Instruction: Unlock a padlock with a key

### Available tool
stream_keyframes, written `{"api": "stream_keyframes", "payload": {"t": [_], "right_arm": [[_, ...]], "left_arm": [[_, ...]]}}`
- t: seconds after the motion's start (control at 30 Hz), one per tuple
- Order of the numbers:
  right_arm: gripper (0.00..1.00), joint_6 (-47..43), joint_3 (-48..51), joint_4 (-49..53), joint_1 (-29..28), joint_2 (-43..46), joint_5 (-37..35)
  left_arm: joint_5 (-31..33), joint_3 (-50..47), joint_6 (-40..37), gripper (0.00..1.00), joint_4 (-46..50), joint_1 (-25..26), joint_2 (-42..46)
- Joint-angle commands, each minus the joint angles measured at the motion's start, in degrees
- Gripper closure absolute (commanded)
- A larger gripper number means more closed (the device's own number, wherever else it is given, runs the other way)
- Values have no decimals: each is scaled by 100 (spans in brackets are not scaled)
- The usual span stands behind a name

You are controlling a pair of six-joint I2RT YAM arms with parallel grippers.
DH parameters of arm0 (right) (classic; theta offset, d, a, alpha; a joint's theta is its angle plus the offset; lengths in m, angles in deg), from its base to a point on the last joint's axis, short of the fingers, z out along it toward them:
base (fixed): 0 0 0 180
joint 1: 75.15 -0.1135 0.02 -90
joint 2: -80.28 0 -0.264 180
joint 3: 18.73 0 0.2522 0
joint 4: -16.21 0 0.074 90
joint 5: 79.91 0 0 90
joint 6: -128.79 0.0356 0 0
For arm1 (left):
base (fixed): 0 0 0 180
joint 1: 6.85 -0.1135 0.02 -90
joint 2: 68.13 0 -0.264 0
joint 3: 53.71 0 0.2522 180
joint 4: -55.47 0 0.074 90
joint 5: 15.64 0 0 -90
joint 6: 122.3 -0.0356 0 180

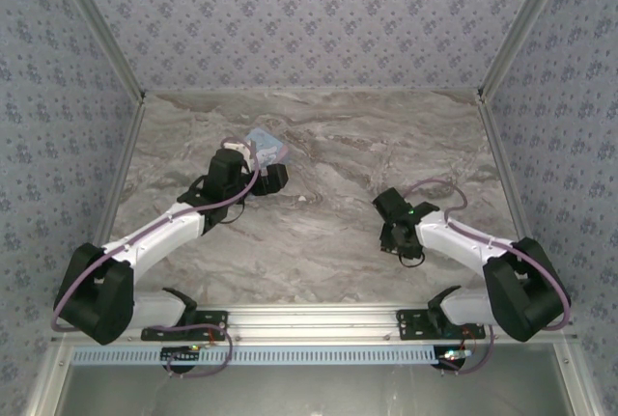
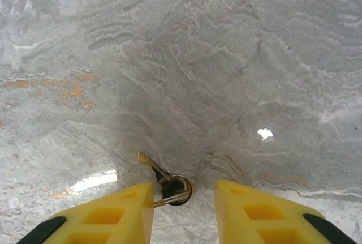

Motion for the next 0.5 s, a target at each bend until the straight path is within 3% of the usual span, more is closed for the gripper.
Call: {"api": "stream_keyframes", "payload": {"t": [0.0, 0.47], "right_arm": [[67, 98, 94, 227, 31, 122, -89], [82, 24, 233, 46, 173, 113, 88]], "left_arm": [[87, 282, -145, 1, 54, 28, 99], [76, 396, -196, 1, 129, 25, 35]]}}
